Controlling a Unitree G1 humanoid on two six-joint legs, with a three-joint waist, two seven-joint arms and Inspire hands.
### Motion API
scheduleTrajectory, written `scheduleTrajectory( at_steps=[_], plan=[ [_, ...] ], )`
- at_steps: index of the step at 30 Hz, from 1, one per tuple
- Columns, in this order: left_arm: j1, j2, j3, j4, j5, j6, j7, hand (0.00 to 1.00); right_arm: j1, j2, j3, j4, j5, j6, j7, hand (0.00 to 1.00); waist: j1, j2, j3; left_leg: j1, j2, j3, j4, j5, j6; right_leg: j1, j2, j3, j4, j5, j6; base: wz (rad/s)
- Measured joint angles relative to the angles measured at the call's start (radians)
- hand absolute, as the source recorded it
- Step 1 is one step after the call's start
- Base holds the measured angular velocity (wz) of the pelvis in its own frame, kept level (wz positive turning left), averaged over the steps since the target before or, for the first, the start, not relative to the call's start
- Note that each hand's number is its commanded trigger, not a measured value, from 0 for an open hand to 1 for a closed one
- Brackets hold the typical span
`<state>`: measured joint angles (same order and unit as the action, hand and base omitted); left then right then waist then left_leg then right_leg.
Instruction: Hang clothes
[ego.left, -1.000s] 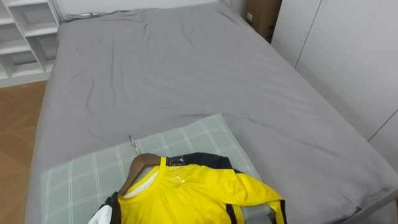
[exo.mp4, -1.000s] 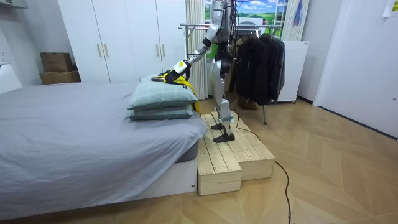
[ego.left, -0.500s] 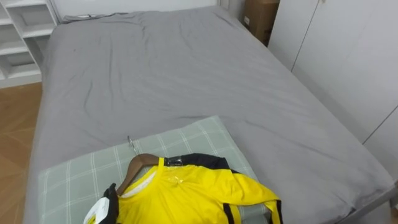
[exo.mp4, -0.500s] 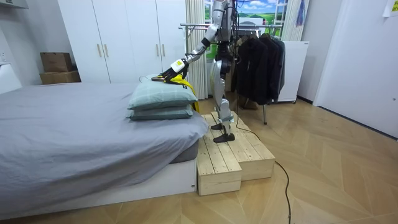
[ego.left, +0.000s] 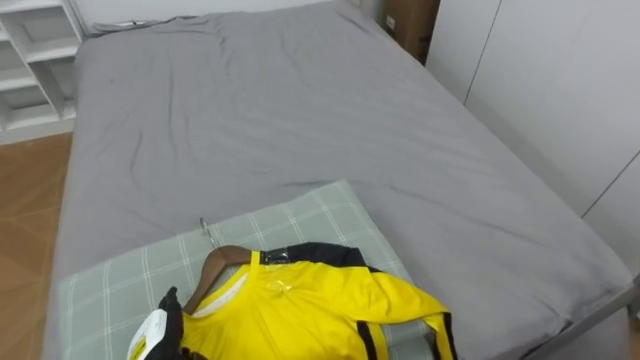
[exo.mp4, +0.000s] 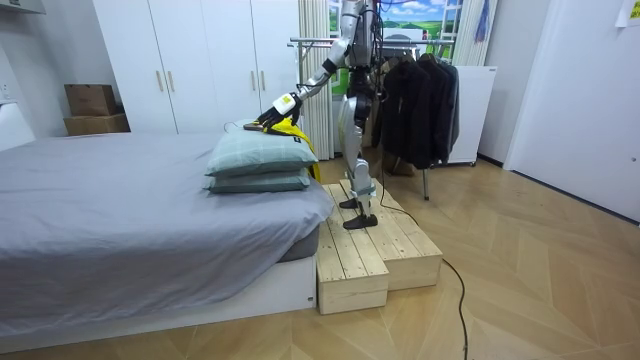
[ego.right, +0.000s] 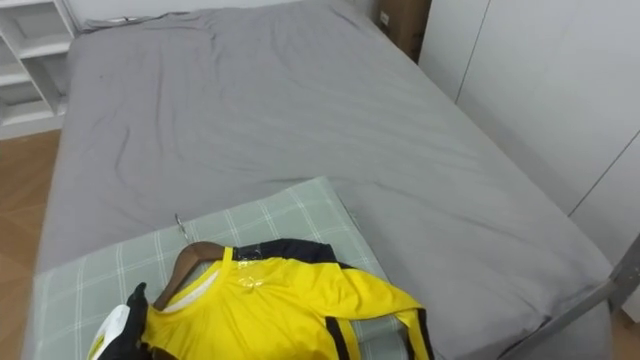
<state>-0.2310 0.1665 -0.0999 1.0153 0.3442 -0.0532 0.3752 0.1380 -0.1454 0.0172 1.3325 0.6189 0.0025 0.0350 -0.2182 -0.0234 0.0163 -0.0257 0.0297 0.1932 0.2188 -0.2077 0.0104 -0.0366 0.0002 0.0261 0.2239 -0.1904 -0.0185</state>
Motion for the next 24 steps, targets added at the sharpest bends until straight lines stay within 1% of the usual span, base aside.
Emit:
scheduleTrajectory(
  at_steps=[10,14,18,24],
  plan=[
    [-0.038,0.002,0.001,0.000,0.000,0.002,-0.002,0.00,-0.002,0.000,0.000,0.002,-0.001,0.000,0.002,0.00,0.000,-0.002,-0.0014,0.001,0.001,0.005,0.000,0.000,0.000,-0.001,0.000,0.002,-0.002,0.000,0.000,0.00],
    [-0.066,0.012,0.001,0.040,0.000,0.005,-0.015,0.00,-0.002,-0.003,0.002,0.005,0.002,0.006,0.001,0.00,0.004,-0.001,-0.0029,0.001,0.001,0.005,0.000,0.000,0.000,-0.001,0.000,0.001,-0.003,0.000,0.000,0.00],
    [-0.070,0.013,0.001,0.071,0.000,0.011,-0.019,0.00,-0.002,-0.004,0.006,0.007,0.009,0.012,-0.001,0.00,0.006,-0.003,-0.0063,0.001,0.001,0.005,0.001,0.000,0.000,-0.001,0.000,0.001,-0.003,0.000,0.000,0.00],
    [-0.071,0.013,0.001,0.115,0.000,0.015,-0.036,0.00,-0.010,-0.004,0.008,0.007,0.010,0.012,-0.001,0.00,0.004,-0.007,-0.0086,0.000,0.001,0.005,0.001,0.000,0.000,-0.001,-0.001,0.000,-0.003,0.000,0.000,0.00]
  ],
)
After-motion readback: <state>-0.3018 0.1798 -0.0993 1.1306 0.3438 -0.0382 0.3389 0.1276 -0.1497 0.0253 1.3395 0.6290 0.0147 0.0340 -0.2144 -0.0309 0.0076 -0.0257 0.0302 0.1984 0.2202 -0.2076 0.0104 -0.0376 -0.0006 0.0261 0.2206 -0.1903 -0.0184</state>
